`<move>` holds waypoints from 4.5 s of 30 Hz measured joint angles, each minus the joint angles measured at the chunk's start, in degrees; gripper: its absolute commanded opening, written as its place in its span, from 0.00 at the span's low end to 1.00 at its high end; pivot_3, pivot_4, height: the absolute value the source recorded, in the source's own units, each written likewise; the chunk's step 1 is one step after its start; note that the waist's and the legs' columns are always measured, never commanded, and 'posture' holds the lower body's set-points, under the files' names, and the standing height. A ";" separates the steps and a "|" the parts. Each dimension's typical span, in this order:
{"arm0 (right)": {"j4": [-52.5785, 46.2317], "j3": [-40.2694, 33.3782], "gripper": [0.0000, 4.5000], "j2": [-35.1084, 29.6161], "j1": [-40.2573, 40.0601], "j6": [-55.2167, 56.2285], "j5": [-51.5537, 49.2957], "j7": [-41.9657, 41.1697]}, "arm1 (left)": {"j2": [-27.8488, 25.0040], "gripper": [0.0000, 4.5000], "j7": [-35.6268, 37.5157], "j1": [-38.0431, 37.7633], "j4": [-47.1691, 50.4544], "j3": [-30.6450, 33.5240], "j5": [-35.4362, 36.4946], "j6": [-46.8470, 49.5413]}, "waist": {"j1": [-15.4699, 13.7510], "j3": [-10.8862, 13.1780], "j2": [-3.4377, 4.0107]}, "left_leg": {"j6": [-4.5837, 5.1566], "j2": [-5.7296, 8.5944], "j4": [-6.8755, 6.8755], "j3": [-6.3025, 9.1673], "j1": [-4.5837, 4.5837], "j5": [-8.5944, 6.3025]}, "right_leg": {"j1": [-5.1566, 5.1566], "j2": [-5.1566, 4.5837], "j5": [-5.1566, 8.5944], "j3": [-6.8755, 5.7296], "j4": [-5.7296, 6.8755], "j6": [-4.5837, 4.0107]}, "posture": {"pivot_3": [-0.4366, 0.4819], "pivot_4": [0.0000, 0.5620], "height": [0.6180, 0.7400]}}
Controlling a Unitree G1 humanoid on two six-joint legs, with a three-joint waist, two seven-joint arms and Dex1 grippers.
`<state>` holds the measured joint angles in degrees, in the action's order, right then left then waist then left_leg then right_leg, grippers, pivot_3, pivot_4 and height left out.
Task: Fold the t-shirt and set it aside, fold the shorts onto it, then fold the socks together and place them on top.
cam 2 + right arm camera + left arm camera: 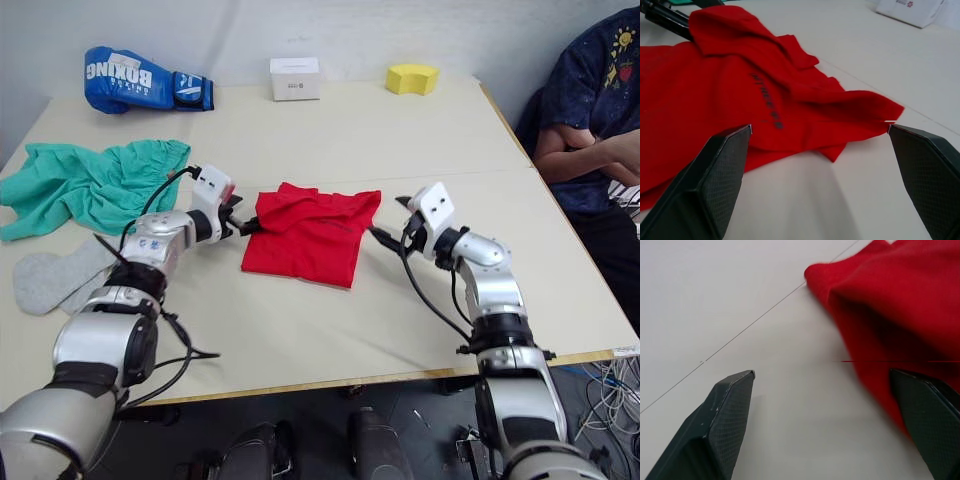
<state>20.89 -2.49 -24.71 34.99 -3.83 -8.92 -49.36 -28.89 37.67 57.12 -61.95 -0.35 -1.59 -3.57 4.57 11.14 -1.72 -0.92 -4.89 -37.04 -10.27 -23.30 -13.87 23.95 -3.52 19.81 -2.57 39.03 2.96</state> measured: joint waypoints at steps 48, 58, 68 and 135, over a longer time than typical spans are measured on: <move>-2.84 21.32 0.00 -7.64 -4.21 22.20 20.07 6.06 | -5.20 0.00 18.95 -22.42 28.79 -10.23 -1.35 -23.40 | -2.41 -0.56 -0.14 | 0.44 0.00 0.04 0.30 0.21 -0.08 | -0.52 -0.20 -0.25 -0.13 -0.42 -0.18 | 0.48 0.27 1.00; -11.94 19.54 0.00 -13.57 -12.21 27.13 14.75 1.51 | -9.98 0.00 18.91 -38.30 54.54 -9.21 1.67 -11.88 | -2.27 -0.52 -0.08 | 0.39 -0.07 0.09 0.31 0.17 -0.15 | -0.52 -0.14 -0.24 -0.08 -0.58 -0.14 | 0.48 0.27 1.00; -22.49 19.45 0.00 -16.58 -24.73 30.20 12.87 0.08 | -15.49 0.00 16.73 -56.08 73.88 -5.57 3.55 -6.30 | -1.70 -0.51 -0.07 | 0.64 -0.11 0.25 0.33 0.22 -0.35 | -0.55 -0.14 -0.23 -0.08 -0.75 -0.23 | 0.48 0.27 1.00; -11.36 14.22 0.00 -5.50 -12.92 12.51 -4.00 -15.26 | 6.17 0.00 -2.65 -31.58 51.30 4.06 15.08 16.82 | -1.91 -0.51 -0.05 | 0.25 -0.06 0.57 0.38 0.19 0.19 | -0.51 -0.01 -0.49 -0.16 -0.93 -0.24 | 0.48 0.27 1.00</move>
<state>9.53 11.73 -30.21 22.08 8.68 -12.92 -64.62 -22.72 35.02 25.54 -10.64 3.71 13.49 13.25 2.66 10.64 -1.77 -0.67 -4.96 -36.48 -9.89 -23.11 -13.68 23.44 -3.53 19.32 -2.73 38.10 2.72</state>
